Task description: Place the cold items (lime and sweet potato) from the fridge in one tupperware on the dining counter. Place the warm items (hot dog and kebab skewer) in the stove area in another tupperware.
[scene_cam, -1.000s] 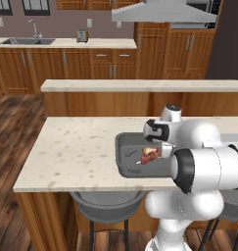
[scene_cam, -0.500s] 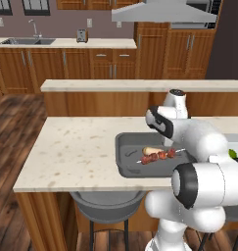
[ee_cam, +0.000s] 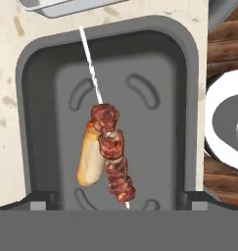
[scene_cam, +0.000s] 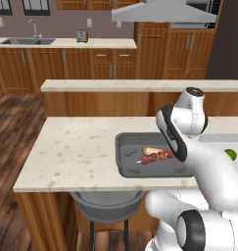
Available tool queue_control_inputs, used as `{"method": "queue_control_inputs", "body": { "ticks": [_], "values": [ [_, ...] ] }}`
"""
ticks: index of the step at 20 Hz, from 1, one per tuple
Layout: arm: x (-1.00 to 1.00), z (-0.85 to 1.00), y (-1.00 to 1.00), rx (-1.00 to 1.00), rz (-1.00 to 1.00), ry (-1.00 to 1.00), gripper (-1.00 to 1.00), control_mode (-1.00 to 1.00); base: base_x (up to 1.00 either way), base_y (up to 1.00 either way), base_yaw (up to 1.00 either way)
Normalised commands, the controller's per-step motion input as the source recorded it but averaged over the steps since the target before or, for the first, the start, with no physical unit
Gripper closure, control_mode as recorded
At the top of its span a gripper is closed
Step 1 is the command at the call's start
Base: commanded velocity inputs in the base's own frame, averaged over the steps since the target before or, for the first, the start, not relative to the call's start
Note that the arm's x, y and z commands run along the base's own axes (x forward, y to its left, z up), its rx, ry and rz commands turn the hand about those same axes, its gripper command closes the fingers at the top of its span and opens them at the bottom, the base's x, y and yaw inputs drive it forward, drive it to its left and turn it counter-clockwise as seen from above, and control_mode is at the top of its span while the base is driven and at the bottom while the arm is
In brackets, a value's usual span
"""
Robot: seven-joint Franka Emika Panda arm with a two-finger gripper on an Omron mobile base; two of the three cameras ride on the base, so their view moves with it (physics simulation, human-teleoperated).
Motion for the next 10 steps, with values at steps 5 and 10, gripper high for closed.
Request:
{"method": "queue_control_inputs", "body": {
  "ticks": [5, 10],
  "values": [
    [-0.38, 0.33, 0.14, -0.03, 0.0, -0.11, -1.0, -1.0, 0.0, 0.0, 0.0],
    [-0.14, 0.37, 0.25, -0.15, 0.02, -0.06, -1.0, -1.0, 0.0, 0.0, 0.0]
  ]
}}
